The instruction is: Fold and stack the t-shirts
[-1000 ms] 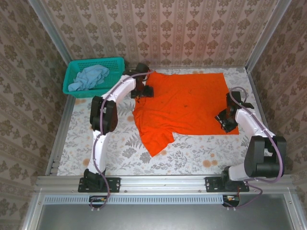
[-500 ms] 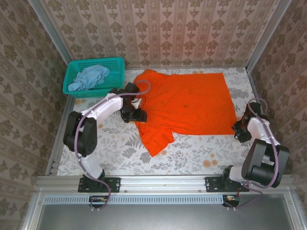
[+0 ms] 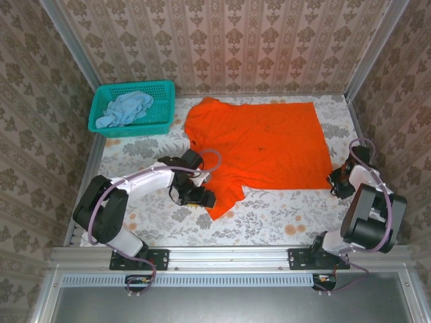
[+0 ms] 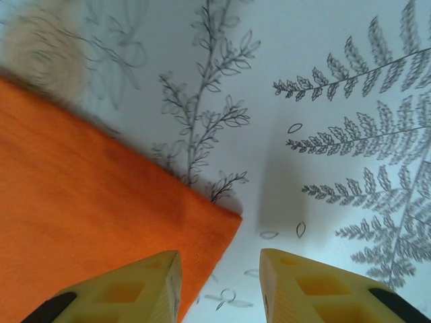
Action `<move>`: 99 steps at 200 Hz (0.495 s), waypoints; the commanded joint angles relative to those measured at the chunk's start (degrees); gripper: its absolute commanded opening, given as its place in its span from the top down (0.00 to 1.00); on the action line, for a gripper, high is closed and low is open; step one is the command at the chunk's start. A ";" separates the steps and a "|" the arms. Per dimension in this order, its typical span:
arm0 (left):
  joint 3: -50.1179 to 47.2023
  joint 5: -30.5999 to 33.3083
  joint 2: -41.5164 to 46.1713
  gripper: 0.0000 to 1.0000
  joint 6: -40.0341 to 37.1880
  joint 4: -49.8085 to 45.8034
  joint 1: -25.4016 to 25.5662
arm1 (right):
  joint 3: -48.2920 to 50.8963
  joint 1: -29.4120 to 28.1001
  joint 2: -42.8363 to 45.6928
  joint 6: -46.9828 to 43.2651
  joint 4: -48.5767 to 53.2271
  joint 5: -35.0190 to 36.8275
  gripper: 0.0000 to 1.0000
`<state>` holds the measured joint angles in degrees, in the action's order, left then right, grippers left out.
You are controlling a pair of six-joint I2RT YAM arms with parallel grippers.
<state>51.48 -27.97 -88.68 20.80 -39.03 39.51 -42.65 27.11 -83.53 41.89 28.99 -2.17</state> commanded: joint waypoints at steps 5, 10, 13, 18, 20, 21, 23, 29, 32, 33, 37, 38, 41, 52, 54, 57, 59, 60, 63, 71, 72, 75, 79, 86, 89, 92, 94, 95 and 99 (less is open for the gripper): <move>-0.26 -3.46 1.42 0.32 0.19 1.99 0.62 | -1.67 0.16 -3.31 -0.90 0.54 -0.64 0.64; -0.27 -3.43 1.41 0.32 0.16 1.70 0.79 | -1.69 0.20 -3.65 -0.69 0.47 -0.57 0.64; -0.29 -3.41 1.41 0.32 0.18 1.68 0.92 | -1.65 0.16 -3.82 -0.53 0.39 -0.48 0.64; -0.46 -3.41 1.54 0.32 0.41 1.91 1.14 | -1.63 0.20 -4.06 -0.37 0.09 -0.27 0.65; -0.50 -3.39 1.55 0.32 0.50 2.06 1.24 | -1.64 0.19 -4.18 -0.33 -0.01 -0.22 0.65; -0.50 -3.44 1.52 0.32 0.53 2.09 1.30 | -1.64 0.16 -4.23 -0.32 -0.05 -0.08 0.65; -0.59 -3.48 1.53 0.32 0.55 2.11 1.39 | -1.71 0.16 -4.33 -0.32 -0.07 0.21 0.65; -0.51 -3.48 1.33 0.32 0.61 2.24 1.59 | -1.80 0.20 -4.44 -0.32 -0.34 0.66 0.66; -0.39 -3.57 1.20 0.32 0.57 2.28 1.67 | -1.91 0.15 -4.58 -0.31 -0.34 0.90 0.67; -0.36 -3.62 1.13 0.32 0.56 2.28 1.73 | -1.95 0.14 -4.56 -0.31 -0.38 0.88 0.68; -0.21 -3.70 0.81 0.32 0.58 2.29 1.85 | -1.92 0.18 -4.70 -0.31 -0.56 1.02 0.69; -0.14 -3.73 0.76 0.32 0.57 2.29 1.92 | -1.95 0.20 -4.71 -0.31 -0.63 1.07 0.70; 0.04 -3.74 0.51 0.32 0.56 2.28 2.04 | -2.07 0.20 -4.81 -0.39 -0.73 1.10 0.71; 0.81 -3.13 -0.82 0.34 0.47 1.77 2.64 | -2.55 0.22 -5.39 -0.49 -0.56 1.21 0.75; 0.97 -2.73 -0.97 0.34 0.34 1.65 2.78 | -2.55 0.26 -5.46 -0.43 -0.53 1.27 0.76; 1.24 -2.24 -1.32 0.34 0.26 1.35 3.07 | -2.72 0.23 -5.50 -0.34 -0.44 1.34 0.76; 1.42 -1.91 -1.56 0.34 0.22 1.11 3.20 | -2.70 0.22 -5.64 -0.32 -0.37 1.37 0.76; 1.51 -1.78 -1.61 0.34 0.13 1.04 3.33 | -2.74 0.18 -5.62 -0.28 -0.35 1.38 0.76; 1.72 -1.31 -2.07 0.34 0.08 0.67 3.64 | -2.75 0.21 -5.67 -0.24 -0.32 1.40 0.76; 2.29 -0.29 -2.69 0.35 -0.27 0.06 4.26 | -3.03 0.21 -5.86 -0.10 -0.17 1.62 0.79; 2.30 -0.14 -2.75 0.35 -0.25 -0.01 4.35 | -3.04 0.17 -5.90 -0.12 -0.12 1.64 0.79; 2.46 0.42 -2.93 0.35 -0.23 -0.22 4.53 | -3.12 0.17 -5.96 -0.14 -0.08 1.60 0.80; 2.72 1.24 -3.22 0.36 -0.27 -0.50 4.81 | -3.21 0.22 -6.07 -0.14 -0.02 1.64 0.81; 3.25 2.91 -3.65 0.36 -0.14 -1.37 5.24 | -3.37 0.26 -6.21 -0.25 0.25 1.60 0.83; 3.38 3.44 -3.82 0.36 -0.31 -1.70 5.41 | -3.47 0.25 -6.35 -0.23 0.31 1.64 0.84; 3.59 3.81 -4.04 0.36 -0.45 -2.11 5.53 | -3.46 0.22 -6.32 -0.23 0.36 1.65 0.84; 3.79 4.22 -4.15 0.36 -0.48 -2.31 5.70 | -3.48 0.22 -6.32 -0.23 0.36 1.52 0.85; 3.84 4.40 -4.23 0.37 -0.53 -2.38 5.82 | -3.49 0.22 -6.27 -0.27 0.36 1.54 0.85; 4.16 5.25 -4.56 0.37 -0.77 -2.90 6.11 | -3.39 0.22 -6.22 -0.23 0.41 1.63 0.85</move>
<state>53.19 -27.66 -91.53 20.93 -38.13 44.23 -45.01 27.35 -87.83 41.95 31.55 -0.73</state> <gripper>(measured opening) 0.639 0.163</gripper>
